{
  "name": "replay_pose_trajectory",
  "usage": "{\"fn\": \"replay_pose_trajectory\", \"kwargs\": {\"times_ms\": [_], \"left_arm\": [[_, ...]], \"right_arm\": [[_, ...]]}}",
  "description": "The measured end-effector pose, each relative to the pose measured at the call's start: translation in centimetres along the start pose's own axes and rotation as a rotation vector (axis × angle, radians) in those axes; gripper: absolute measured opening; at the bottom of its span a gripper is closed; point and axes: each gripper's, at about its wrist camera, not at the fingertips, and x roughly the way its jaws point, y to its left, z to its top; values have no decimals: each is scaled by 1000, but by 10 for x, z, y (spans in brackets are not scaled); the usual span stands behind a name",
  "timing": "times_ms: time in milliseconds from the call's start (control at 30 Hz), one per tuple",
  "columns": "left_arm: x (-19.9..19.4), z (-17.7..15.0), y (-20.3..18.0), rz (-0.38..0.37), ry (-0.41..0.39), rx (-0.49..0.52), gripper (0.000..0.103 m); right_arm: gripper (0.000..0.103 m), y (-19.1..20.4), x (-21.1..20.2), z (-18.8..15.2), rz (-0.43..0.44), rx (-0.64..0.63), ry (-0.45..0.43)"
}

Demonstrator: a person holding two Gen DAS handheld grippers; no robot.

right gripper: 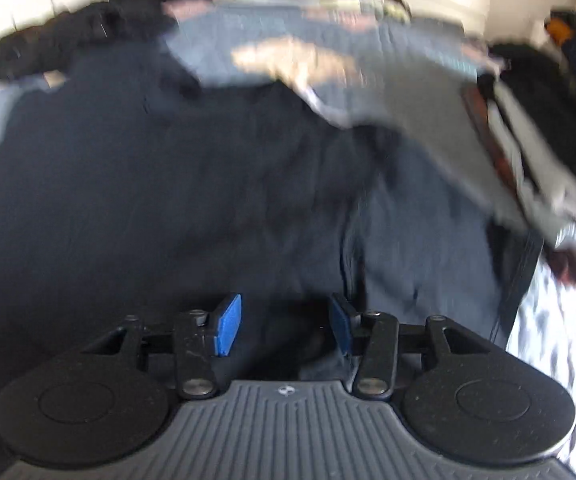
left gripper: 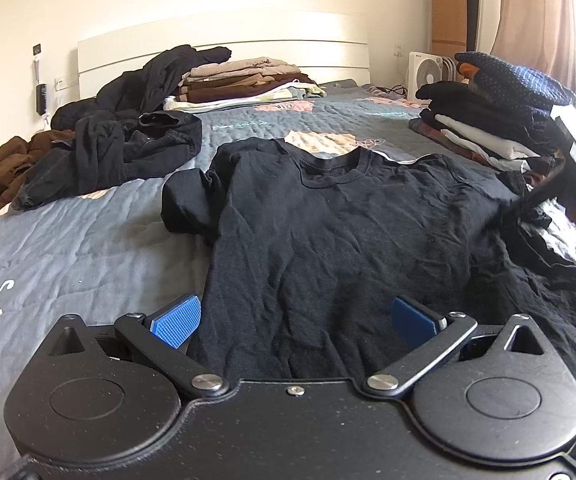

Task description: Fold clothes

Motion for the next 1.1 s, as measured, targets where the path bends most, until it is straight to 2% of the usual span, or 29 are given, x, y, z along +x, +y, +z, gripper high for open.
{"fn": "replay_pose_trajectory", "kwargs": {"times_ms": [67,200,267,333,467,533,600,733,800,967,1100], "left_arm": [[0,0,1,-1,1,-3,103],[0,1,3,-4,1,-11,103],[-1,1,2,-4,-1,-10,103],[0,1,2,-4,0,-10,103],[0,0,0,-2,4,-2,103],[-1,1,0,-4,1,-2,103],[-2,1,1,-5,-2,-5,103],[-2,2,-1,-4,-4,1,103],[-3,1,-2,-2,-6,10,103],[-4,2,-6,-11,-10,22,103],[-6,3,-5,-15,-13,15,103]], "right_arm": [[48,-5,10,-7,4,25,20],[48,-3,-8,-1,20,79,-13],[49,1,-26,2,70,114,-74],[56,11,-36,1,126,118,-100],[58,26,-23,-10,136,86,-2],[58,21,-13,-18,139,131,48],[58,13,-15,-29,166,199,42],[58,-1,-30,-51,220,270,34],[58,-6,-37,-62,243,276,59],[59,-10,-65,-94,253,207,127],[59,-14,-93,-116,252,208,157]]}}
